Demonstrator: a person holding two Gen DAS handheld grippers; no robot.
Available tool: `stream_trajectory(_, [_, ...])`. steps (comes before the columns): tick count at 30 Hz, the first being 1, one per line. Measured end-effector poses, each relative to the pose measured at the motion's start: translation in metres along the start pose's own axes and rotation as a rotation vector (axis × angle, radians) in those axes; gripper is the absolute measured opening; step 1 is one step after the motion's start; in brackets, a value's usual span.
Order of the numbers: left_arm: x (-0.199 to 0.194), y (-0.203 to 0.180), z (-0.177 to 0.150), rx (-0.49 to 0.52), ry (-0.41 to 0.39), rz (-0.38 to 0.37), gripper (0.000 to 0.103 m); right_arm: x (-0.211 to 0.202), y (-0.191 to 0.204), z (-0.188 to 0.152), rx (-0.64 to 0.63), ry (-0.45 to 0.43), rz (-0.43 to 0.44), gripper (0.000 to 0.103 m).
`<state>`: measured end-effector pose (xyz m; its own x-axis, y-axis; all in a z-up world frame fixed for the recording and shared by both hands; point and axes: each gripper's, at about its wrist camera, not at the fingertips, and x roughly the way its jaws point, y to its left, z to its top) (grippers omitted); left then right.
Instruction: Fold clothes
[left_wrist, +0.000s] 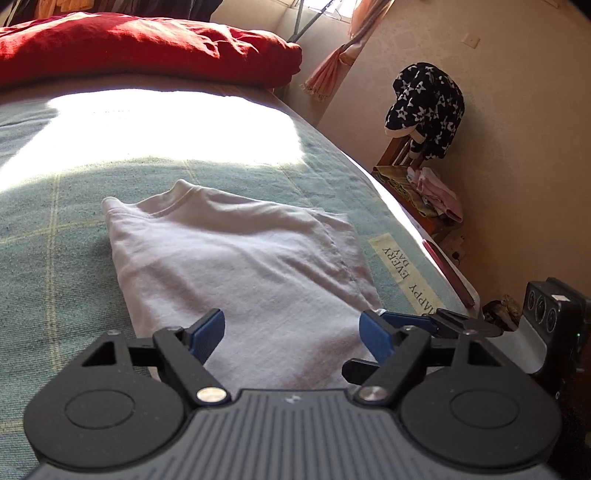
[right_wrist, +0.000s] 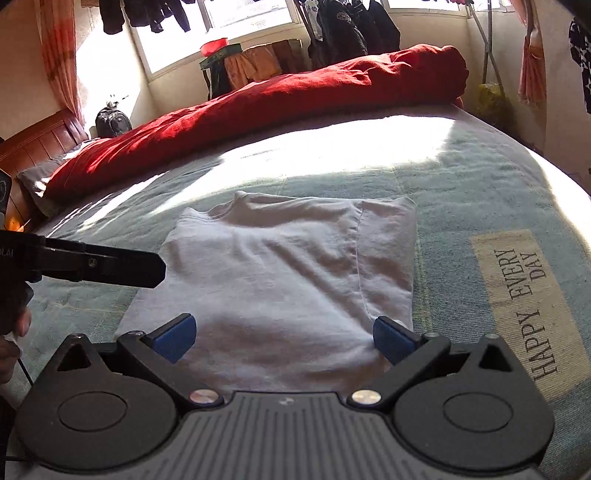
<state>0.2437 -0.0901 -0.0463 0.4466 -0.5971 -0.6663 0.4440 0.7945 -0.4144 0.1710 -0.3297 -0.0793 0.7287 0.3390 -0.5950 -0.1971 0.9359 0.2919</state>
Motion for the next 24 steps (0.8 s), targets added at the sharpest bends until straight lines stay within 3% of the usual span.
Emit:
stream_trajectory(5, [0.009,0.015,-0.001,-0.044,0.014,-0.021,0.080,0.019,0.005,-0.007,-0.057,0.021,-0.049,0.103])
stream_trajectory(10, [0.008,-0.002,0.029,0.008,0.010,-0.070,0.080,0.022,0.011,-0.009,-0.095,0.020,-0.079,0.103])
stream_trajectory(18, [0.076,-0.030,0.083,0.057,0.066,-0.144,0.081,0.026,0.021,-0.013,-0.151,0.017,-0.121,0.103])
stream_trajectory(24, [0.128,-0.014,0.101,0.003,0.094,-0.073,0.081,0.025,0.019,-0.014,-0.155,0.004,-0.113,0.103])
